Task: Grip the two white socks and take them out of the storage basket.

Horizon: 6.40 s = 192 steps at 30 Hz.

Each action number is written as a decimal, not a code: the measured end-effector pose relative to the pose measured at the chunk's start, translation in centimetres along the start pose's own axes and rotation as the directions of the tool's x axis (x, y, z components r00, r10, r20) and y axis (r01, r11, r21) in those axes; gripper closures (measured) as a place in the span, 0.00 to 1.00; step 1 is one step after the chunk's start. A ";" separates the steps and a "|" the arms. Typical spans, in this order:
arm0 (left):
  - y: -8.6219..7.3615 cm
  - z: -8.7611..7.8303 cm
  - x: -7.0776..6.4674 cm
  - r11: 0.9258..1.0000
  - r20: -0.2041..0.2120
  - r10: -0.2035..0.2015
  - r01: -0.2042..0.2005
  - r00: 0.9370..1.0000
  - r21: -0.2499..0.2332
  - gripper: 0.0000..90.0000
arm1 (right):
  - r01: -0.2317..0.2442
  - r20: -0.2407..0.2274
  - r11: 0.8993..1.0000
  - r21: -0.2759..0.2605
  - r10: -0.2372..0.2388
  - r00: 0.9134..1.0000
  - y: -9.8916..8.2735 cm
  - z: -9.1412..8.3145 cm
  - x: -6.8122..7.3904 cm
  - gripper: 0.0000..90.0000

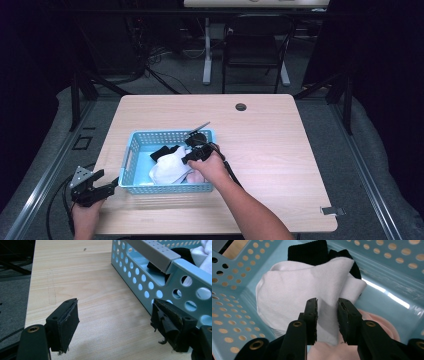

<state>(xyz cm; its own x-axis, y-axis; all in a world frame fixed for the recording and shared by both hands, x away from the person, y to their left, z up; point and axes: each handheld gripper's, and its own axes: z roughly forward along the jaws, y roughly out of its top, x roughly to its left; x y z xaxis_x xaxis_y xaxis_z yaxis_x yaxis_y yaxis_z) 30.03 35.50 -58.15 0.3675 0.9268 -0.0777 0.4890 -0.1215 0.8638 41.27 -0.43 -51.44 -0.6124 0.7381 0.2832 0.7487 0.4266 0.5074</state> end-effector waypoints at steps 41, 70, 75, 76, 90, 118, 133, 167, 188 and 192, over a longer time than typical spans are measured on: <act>0.1 -0.1 -0.1 1.000 -0.001 0.007 -0.007 1.000 0.009 0.25 | 0.306 0.128 0.813 -0.494 -0.280 0.951 -1.5 -10.2 7.4 0.96; 0.0 0.0 -0.1 1.000 -0.002 0.007 -0.007 1.000 0.008 0.25 | 0.263 0.162 0.699 -0.664 -0.209 0.964 -7.6 -16.3 5.1 0.96; 0.0 0.0 -0.1 1.000 -0.004 0.009 -0.009 1.000 0.012 0.25 | 0.249 0.170 0.700 -0.670 -0.182 0.969 -8.6 -17.1 4.1 0.96; 0.0 0.0 -0.2 1.000 -0.005 0.009 -0.009 1.000 0.012 0.25 | 0.243 0.171 0.700 -0.672 -0.172 0.970 -8.9 -17.3 3.9 0.96; 0.0 0.0 -0.2 1.000 -0.008 0.010 -0.010 1.000 0.014 0.25 | 0.210 0.232 0.699 -0.684 -0.065 0.971 -12.4 -19.9 0.5 0.96; 0.0 0.0 -0.2 1.000 -0.009 0.011 -0.010 1.000 0.010 0.25 | 0.155 0.296 0.784 -0.601 0.038 0.954 -16.9 -16.1 -4.5 0.96; 0.0 0.0 -0.2 1.000 -0.008 0.009 -0.009 1.000 0.008 0.25 | -0.008 0.279 0.830 -0.558 0.196 0.940 -18.9 -14.1 -9.8 0.96; 0.0 0.0 -0.1 1.000 -0.003 0.005 -0.005 1.000 0.011 0.25 | -0.062 0.429 0.883 -0.465 0.286 0.857 -19.4 -13.3 -12.5 0.43; 0.0 -0.1 -0.1 1.000 -0.006 0.003 -0.002 1.000 0.012 0.25 | 0.048 0.279 0.922 -0.384 0.067 0.958 -11.1 -13.2 -5.5 0.66; 0.0 -0.1 -0.1 1.000 -0.005 0.003 -0.003 1.000 0.011 0.25 | 0.077 0.268 0.928 -0.365 0.025 0.963 -9.5 -12.8 -4.3 0.70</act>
<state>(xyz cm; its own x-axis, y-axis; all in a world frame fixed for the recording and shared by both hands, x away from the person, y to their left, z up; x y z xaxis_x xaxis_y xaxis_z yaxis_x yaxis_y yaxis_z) 29.93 35.44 -58.09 0.3653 0.9280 -0.0728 0.4963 -0.1280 0.8586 33.57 -14.39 -47.03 -0.5031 0.8615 0.0678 0.5549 0.2619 0.7896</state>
